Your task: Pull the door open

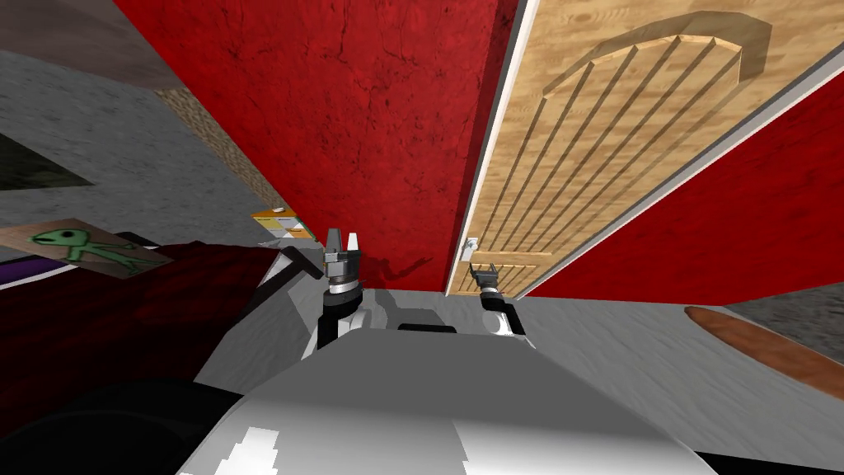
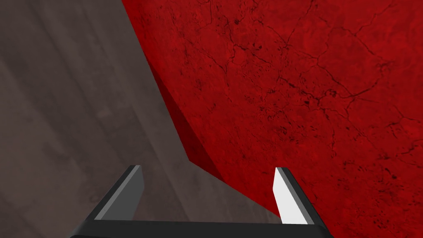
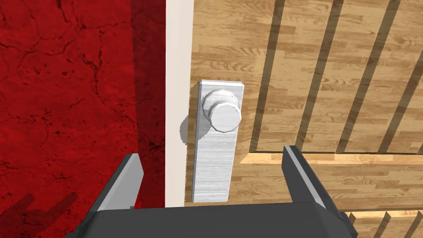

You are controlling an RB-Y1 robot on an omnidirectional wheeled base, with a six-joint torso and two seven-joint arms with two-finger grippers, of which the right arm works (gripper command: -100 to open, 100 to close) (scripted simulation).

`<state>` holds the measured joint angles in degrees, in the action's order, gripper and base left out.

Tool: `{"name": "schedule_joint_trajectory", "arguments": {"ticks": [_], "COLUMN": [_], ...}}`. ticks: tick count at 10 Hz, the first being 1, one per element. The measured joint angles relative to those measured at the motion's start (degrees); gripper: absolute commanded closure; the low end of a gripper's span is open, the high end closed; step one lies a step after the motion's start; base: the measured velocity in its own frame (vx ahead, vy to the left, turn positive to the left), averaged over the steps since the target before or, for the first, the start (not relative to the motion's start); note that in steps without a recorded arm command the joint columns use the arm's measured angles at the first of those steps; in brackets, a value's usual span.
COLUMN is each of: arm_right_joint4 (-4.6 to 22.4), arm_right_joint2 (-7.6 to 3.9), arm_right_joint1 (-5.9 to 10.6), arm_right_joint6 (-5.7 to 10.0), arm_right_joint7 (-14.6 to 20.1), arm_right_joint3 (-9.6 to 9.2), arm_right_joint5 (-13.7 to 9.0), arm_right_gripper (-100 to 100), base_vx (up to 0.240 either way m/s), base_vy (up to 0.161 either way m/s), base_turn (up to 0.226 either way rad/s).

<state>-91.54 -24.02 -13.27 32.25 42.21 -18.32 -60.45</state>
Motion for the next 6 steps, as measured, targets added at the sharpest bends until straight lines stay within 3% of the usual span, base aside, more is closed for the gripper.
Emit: {"name": "schedule_joint_trajectory", "arguments": {"ticks": [6], "arm_right_joint4": [4.2], "arm_right_joint2": [-2.91], "arm_right_joint1": [1.7], "arm_right_joint6": [-0.1], "arm_right_joint7": [4.7], "arm_right_joint3": [-1.94], "arm_right_joint5": [-6.5], "arm_right_gripper": [-100], "base_vx": [0.012], "base_vy": [-0.105], "base_turn": [0.153]}}
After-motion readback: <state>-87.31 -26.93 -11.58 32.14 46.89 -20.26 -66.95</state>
